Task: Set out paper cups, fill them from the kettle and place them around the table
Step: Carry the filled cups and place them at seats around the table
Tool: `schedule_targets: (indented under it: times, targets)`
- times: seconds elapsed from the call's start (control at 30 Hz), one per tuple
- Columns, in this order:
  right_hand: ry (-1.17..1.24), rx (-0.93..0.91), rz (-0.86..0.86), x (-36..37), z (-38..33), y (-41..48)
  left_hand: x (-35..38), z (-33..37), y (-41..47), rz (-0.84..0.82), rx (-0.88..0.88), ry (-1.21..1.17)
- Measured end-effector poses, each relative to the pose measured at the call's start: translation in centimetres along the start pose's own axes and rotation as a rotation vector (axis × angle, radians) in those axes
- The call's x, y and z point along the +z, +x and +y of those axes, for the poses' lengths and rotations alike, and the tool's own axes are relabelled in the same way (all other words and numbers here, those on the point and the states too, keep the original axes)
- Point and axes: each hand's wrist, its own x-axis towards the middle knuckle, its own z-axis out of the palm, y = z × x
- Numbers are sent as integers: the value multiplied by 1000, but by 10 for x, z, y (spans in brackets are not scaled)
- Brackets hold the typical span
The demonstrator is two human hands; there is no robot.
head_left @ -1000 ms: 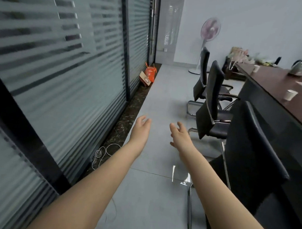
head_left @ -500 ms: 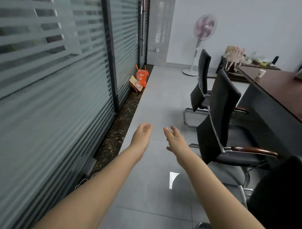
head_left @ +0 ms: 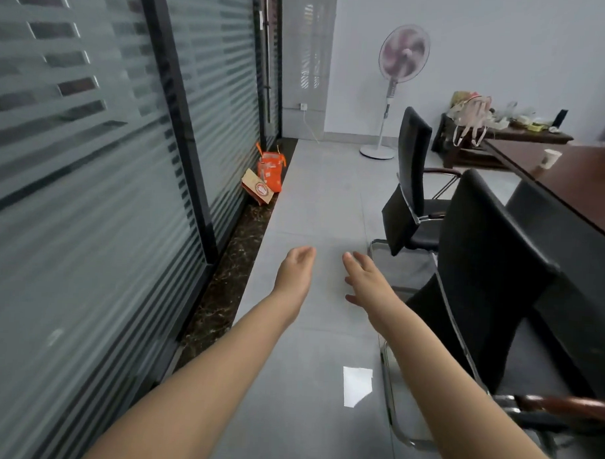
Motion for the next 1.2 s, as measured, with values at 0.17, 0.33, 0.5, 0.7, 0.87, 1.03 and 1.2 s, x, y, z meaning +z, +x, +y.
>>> schedule_targets:
  times: [0.17, 0.33, 0.5, 0.7, 0.87, 1.03, 1.2]
  targets:
    - [-38, -13, 4, -17, -40, 136, 23, 32, 126, 42, -6, -4]
    - [-52, -1, -14, -16, -67, 245, 30, 60, 234, 63, 12, 20]
    - [-42, 17, -5, -5, -87, 376, 40, 70, 366, 60, -15, -22]
    - [-26, 45, 41, 11, -124, 533, 53, 91, 534, -15, -28, -10]
    - [-2, 66, 86, 13, -158, 653, 69, 128, 671, -69, -13, 39]
    - [81, 87, 138, -3, -181, 752, 99, 150, 773, -126, -21, 32]
    - [79, 100, 118, -16, -185, 867, 143, 156, 886, -169, -15, 50]
